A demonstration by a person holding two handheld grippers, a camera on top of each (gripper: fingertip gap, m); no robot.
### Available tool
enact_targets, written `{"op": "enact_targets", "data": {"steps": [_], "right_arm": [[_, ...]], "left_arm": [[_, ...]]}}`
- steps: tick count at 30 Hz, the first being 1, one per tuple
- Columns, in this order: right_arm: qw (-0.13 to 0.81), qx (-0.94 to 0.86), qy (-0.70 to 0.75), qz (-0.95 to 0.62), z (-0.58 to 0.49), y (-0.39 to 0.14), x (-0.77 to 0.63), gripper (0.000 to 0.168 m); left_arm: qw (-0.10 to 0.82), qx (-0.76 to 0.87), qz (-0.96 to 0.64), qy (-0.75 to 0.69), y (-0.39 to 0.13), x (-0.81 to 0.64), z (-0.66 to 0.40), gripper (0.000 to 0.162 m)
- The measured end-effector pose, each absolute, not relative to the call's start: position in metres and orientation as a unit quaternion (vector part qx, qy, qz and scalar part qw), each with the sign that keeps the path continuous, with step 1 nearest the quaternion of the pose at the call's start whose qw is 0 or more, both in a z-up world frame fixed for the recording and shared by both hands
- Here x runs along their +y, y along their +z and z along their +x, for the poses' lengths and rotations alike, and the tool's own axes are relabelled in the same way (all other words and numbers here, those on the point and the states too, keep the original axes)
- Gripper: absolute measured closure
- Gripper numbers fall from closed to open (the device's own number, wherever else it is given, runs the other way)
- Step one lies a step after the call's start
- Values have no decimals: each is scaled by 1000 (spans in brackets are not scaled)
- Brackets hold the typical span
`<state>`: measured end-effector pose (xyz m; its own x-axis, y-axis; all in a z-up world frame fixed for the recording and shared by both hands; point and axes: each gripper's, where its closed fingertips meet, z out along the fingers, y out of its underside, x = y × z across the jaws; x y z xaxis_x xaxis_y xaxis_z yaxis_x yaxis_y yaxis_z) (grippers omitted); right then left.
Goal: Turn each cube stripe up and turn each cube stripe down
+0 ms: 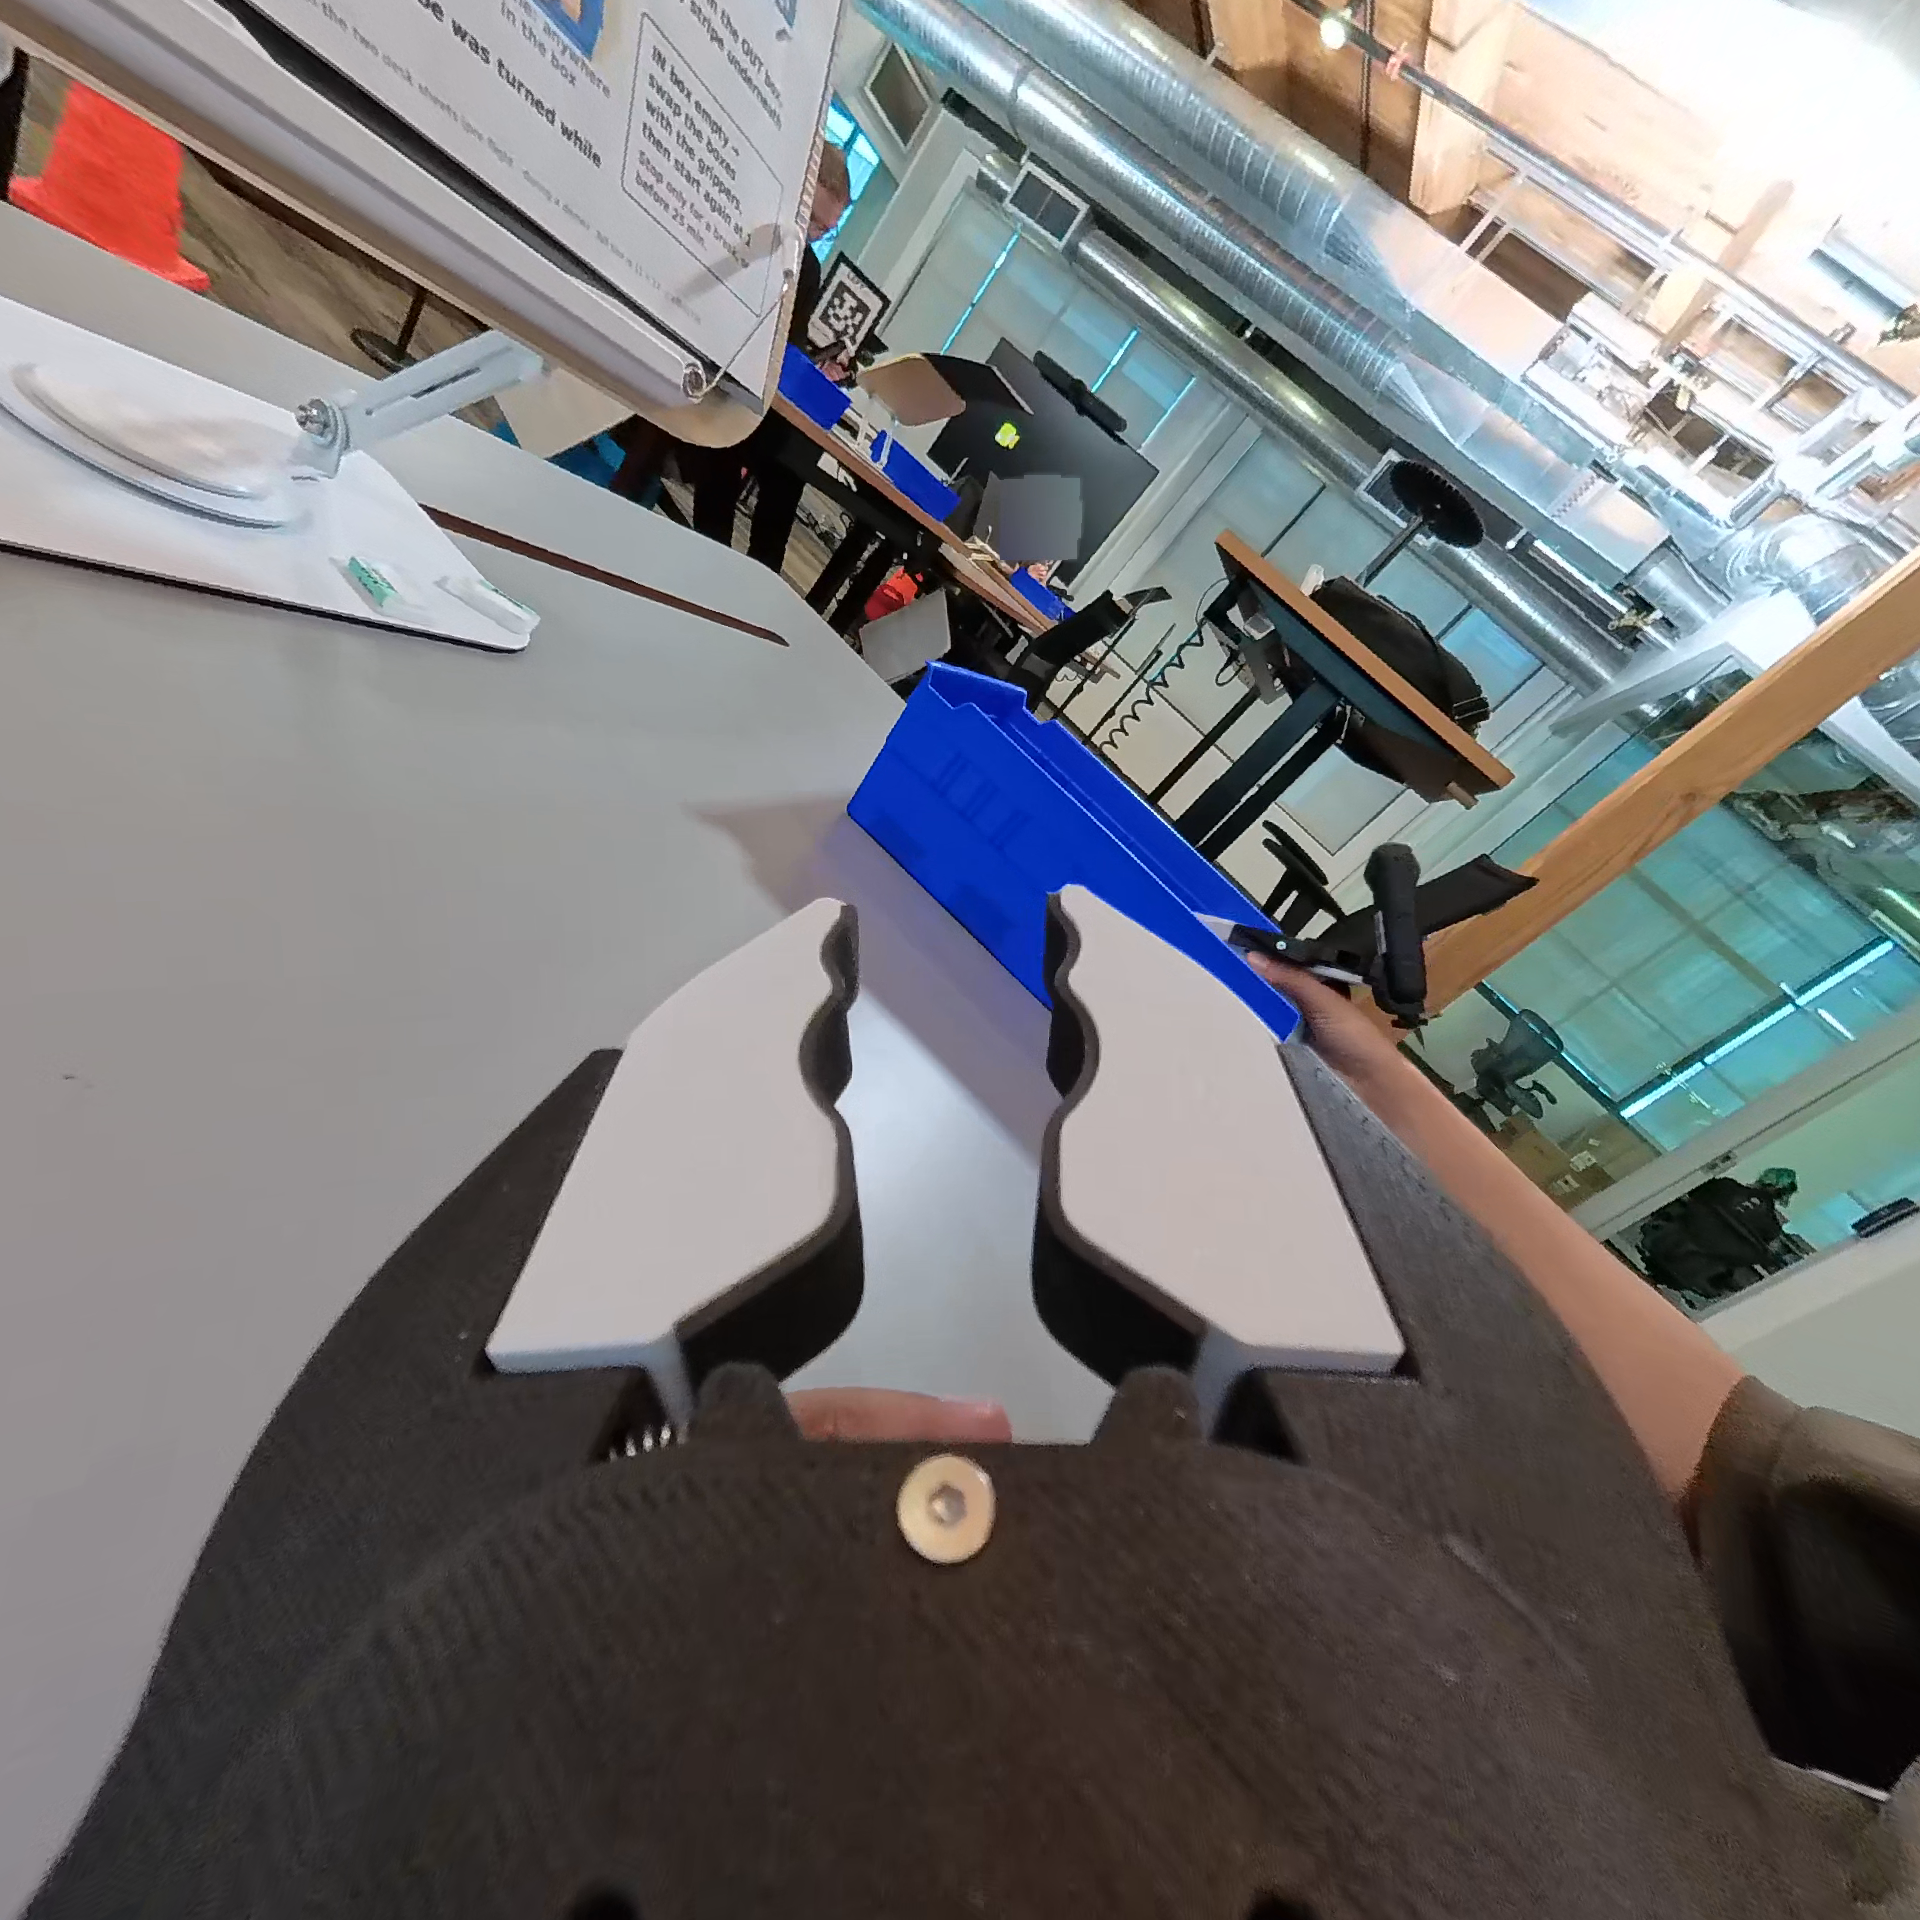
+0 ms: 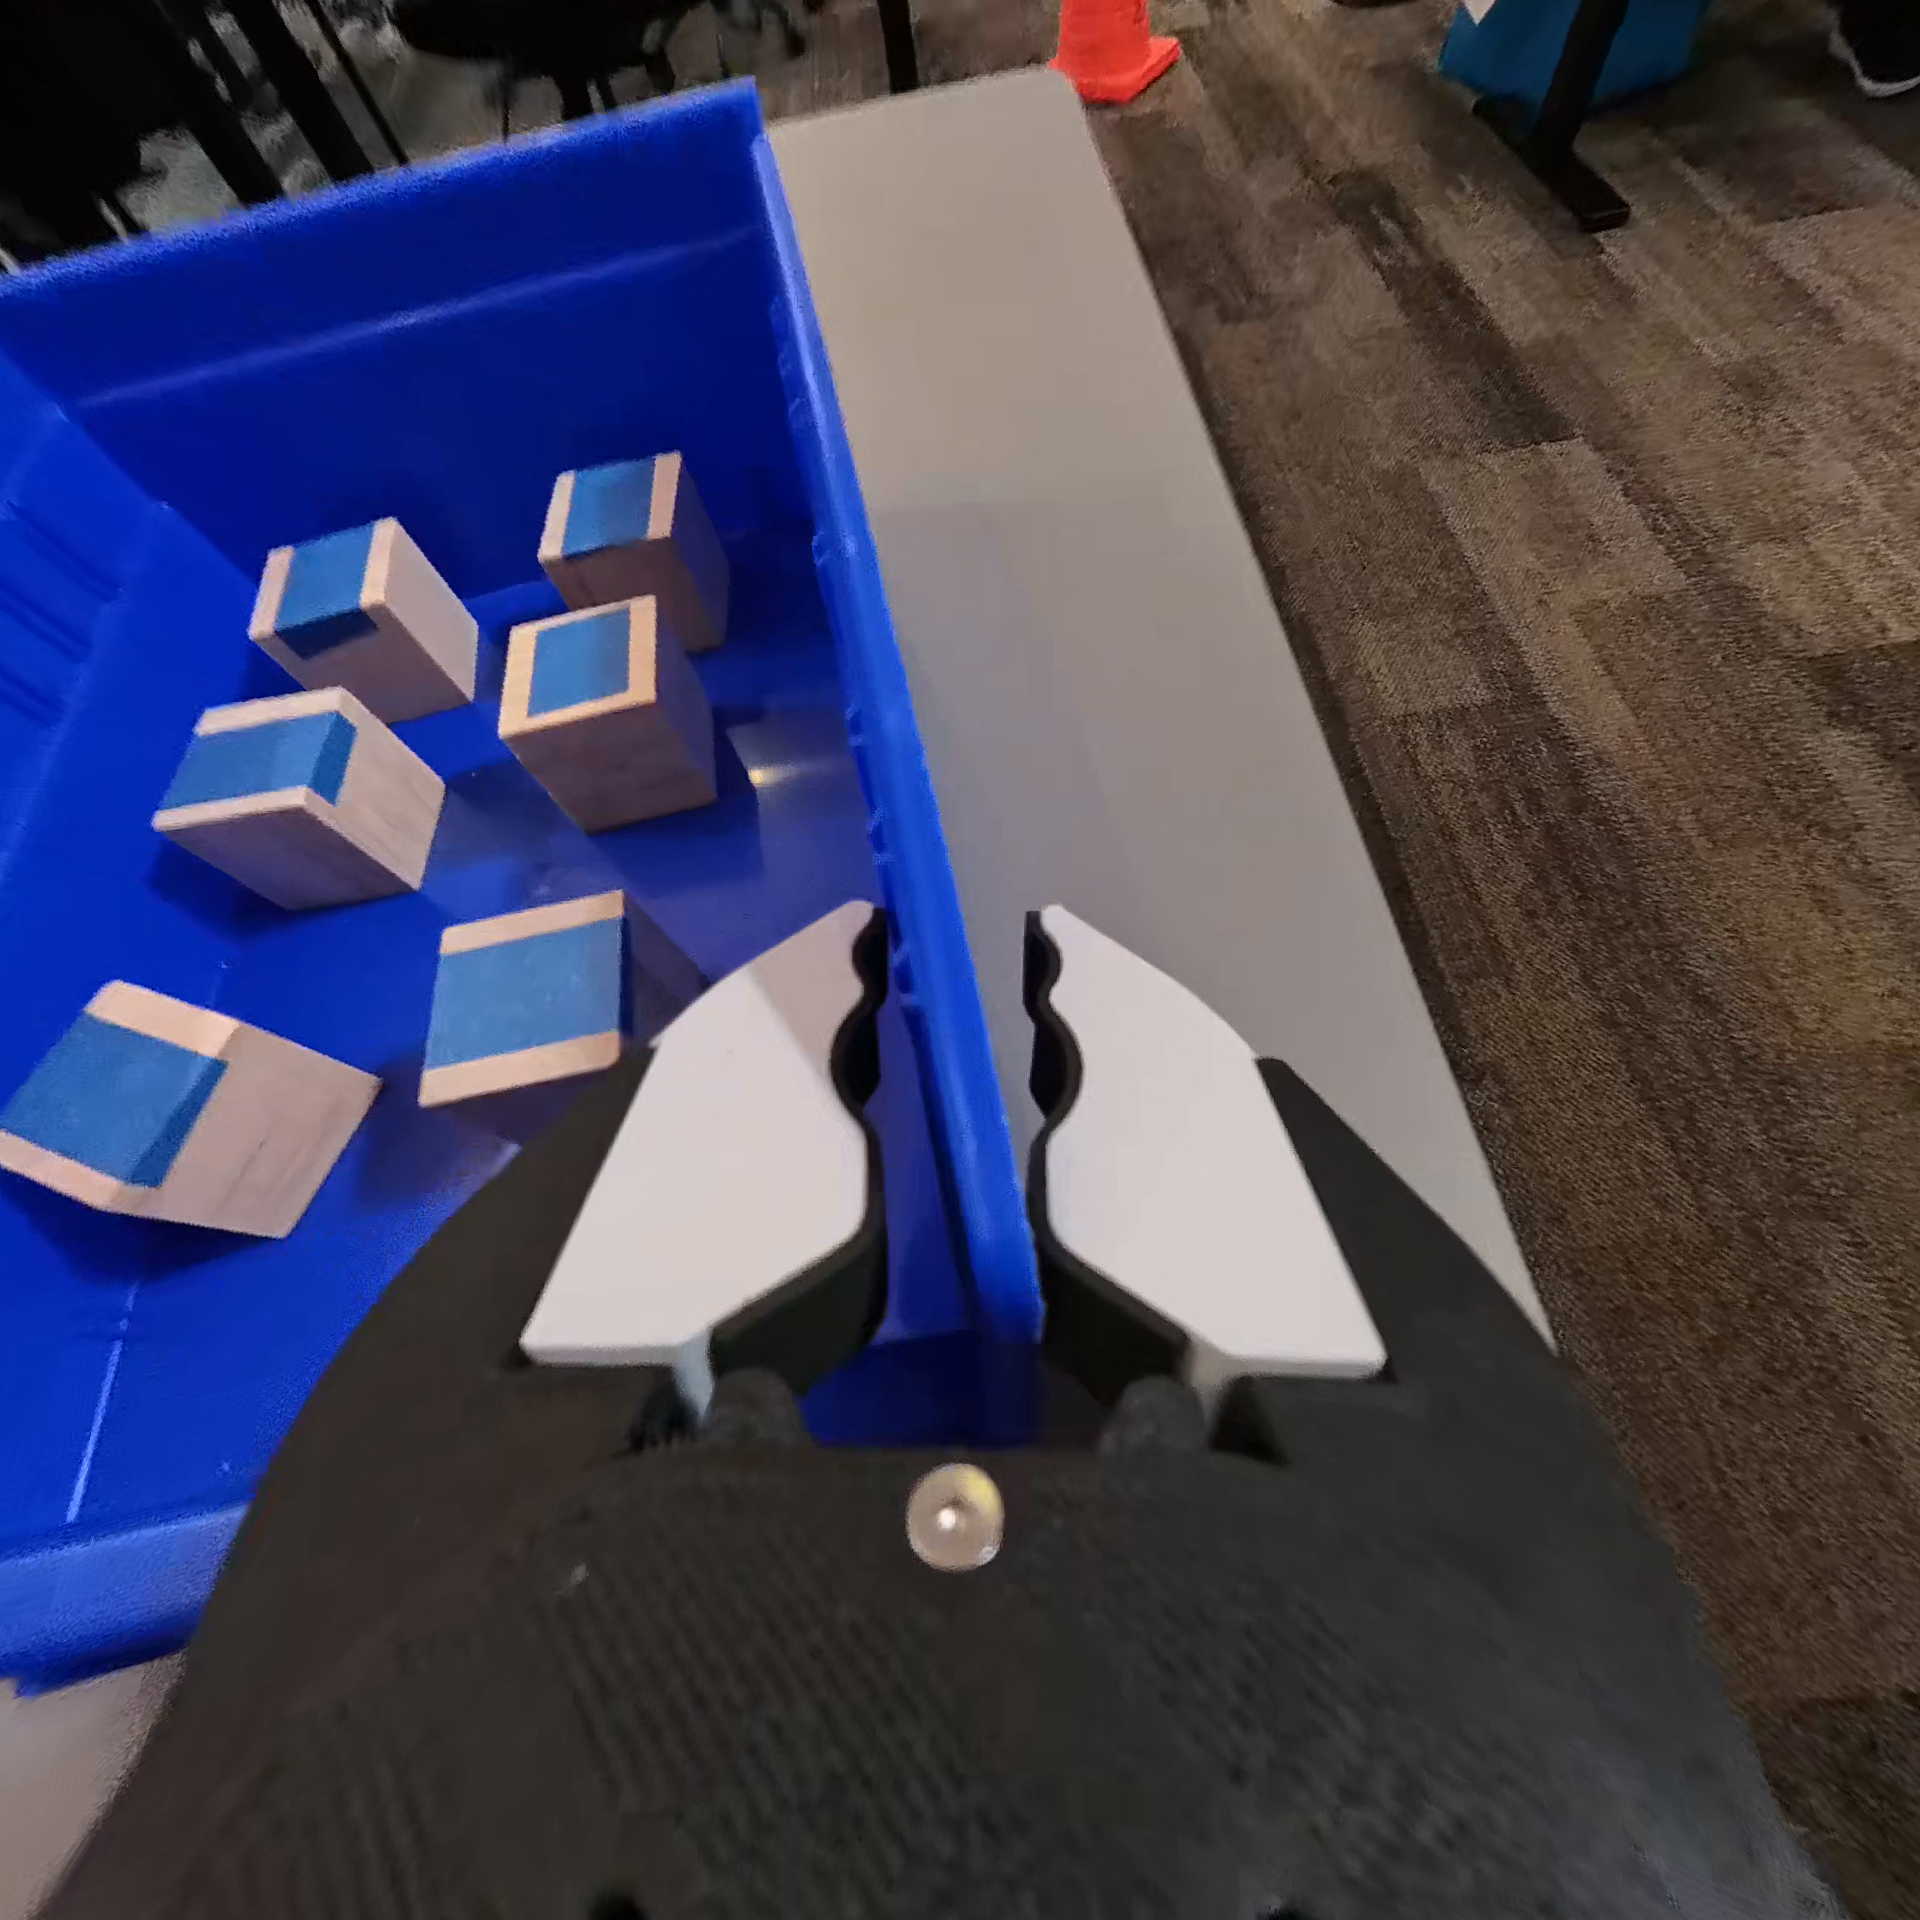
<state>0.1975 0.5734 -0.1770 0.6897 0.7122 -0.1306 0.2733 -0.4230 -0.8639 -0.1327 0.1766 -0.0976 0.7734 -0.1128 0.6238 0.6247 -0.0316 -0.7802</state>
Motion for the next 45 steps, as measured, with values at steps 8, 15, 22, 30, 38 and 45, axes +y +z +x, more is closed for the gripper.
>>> {"op": "enact_targets", "data": {"steps": [8,15,22,30,38,45], "right_arm": [[407,-312,302,-803,187,-182,560,162],[405,-305,303,-807,186,-180,559,162],[394,-272,324,-816,185,-178,559,162],[408,-239,325,-819,183,-164,559,162],[404,-225,334,-821,182,-163,558,162],[430,-195,344,-812,186,-146,562,162]], "left_arm": [[666,-198,-662,-281,-98,177,-134,128],[667,-205,-656,-286,-98,176,-136,128],[666,-205,-657,-289,-98,176,-136,128],[663,-214,-652,-299,-99,177,-137,129],[663,-219,-648,-304,-98,177,-138,129],[663,-218,-649,-303,-98,177,-137,129]]}}
